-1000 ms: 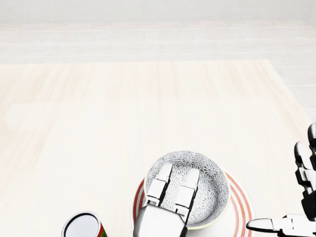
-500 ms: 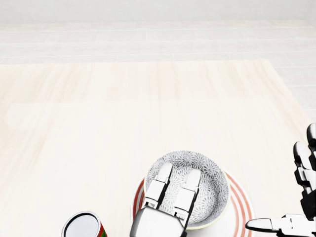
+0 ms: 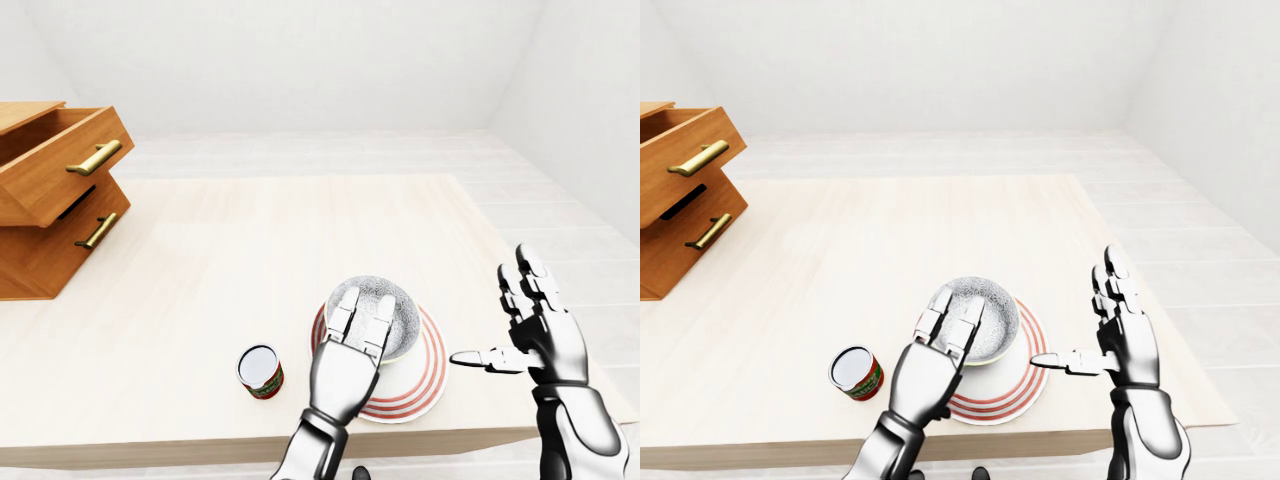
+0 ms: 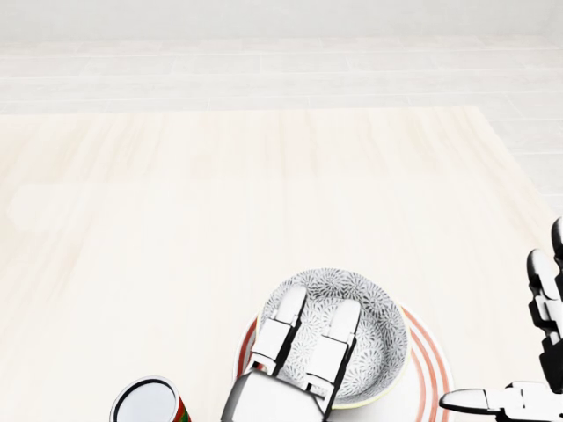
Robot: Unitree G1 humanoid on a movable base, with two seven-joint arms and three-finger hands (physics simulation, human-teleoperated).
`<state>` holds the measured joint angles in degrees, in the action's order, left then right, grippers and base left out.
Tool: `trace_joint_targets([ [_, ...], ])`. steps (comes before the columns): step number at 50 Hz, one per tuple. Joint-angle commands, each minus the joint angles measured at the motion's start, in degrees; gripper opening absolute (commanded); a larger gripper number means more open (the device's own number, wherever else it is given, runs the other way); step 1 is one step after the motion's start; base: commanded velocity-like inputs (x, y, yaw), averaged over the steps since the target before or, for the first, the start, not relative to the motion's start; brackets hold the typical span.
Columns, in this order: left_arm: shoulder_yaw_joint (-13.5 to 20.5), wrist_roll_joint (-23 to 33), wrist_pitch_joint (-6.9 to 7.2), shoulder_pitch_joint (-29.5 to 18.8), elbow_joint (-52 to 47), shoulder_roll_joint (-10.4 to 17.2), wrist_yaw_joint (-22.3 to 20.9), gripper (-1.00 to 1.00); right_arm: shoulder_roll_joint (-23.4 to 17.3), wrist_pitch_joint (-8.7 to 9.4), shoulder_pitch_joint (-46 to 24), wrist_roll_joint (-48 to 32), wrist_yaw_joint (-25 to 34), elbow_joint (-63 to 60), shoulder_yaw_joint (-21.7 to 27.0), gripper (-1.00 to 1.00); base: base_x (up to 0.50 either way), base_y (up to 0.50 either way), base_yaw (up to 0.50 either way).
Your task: Put the bowl on the plate.
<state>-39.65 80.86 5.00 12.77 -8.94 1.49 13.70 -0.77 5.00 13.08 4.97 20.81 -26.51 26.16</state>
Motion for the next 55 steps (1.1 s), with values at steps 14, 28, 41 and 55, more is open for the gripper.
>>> trace_joint_targets([
  [14,0.36,-1.36,0.0,2.29,-11.8,3.8,-4.28,1.0,0.49,0.0,0.12,-0.55,0.27,-0.4,-0.12,1.0,0.0,0.0,0.0],
  [28,2.97,-1.83,0.0,1.61,-14.4,3.41,-6.38,1.0,0.47,0.0,0.13,-0.85,0.03,-0.07,-0.61,1.0,0.0,0.0,0.0],
  [41,5.34,-2.17,0.0,0.87,-15.57,2.79,-7.99,1.0,0.36,0.0,0.04,-0.95,-0.24,0.19,-0.97,1.0,0.0,0.0,0.0],
  [55,8.88,-4.12,0.0,-0.61,-18.09,1.56,-12.04,1.0,0.35,0.0,0.1,-1.09,-0.28,0.45,-1.05,1.0,0.0,0.0,0.0],
])
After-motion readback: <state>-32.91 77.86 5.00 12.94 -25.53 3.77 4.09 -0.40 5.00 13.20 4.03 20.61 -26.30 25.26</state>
